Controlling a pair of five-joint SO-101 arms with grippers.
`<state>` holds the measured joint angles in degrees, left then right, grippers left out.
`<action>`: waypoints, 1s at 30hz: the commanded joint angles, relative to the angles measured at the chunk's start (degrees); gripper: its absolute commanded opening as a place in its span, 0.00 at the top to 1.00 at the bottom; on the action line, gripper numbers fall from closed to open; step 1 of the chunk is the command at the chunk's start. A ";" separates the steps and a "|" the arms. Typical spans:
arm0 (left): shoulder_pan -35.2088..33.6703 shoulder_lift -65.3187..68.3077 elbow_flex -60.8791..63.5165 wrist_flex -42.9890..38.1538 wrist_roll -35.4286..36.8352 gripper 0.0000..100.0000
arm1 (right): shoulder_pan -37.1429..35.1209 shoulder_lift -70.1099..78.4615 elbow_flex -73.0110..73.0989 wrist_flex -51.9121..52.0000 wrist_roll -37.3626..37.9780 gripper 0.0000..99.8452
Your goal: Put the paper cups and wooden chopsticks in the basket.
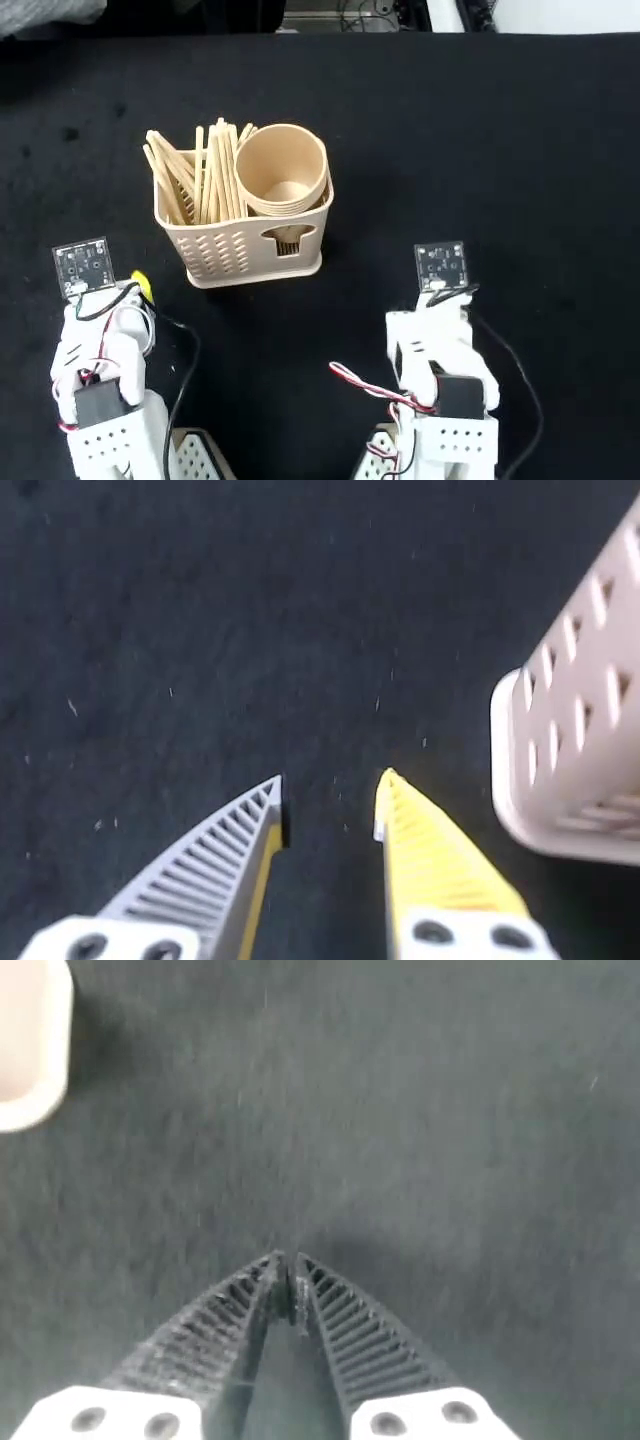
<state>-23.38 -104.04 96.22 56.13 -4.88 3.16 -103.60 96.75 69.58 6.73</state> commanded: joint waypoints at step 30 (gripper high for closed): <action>0.13 -0.35 1.01 3.87 -2.02 0.97 | -0.26 -3.65 -0.22 4.66 -0.53 0.98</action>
<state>-23.38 -104.04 96.22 60.26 -6.37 3.16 -103.60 96.75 73.98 6.81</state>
